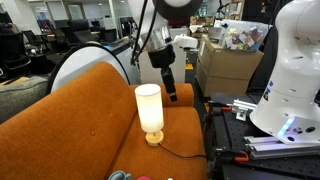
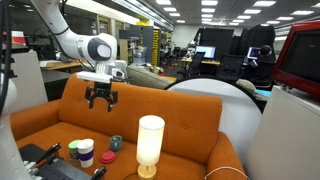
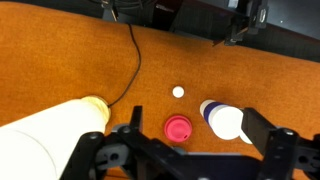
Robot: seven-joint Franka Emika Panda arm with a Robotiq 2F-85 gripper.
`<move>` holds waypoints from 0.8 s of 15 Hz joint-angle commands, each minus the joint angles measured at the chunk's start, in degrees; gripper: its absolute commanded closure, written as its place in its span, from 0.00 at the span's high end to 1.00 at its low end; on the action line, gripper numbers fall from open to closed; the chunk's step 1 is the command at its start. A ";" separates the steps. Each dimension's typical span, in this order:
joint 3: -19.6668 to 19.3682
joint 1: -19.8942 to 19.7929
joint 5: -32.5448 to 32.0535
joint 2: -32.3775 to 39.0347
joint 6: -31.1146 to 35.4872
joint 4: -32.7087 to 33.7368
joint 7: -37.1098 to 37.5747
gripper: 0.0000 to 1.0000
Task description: Put the white object inside the white and blue coffee cup
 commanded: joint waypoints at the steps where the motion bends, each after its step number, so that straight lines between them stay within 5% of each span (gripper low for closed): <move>1: 1.05 0.45 0.54 7.63 8.41 0.94 -4.34 1.00; 12: 2.17 -0.16 -0.19 12.57 8.00 2.09 -3.42 1.00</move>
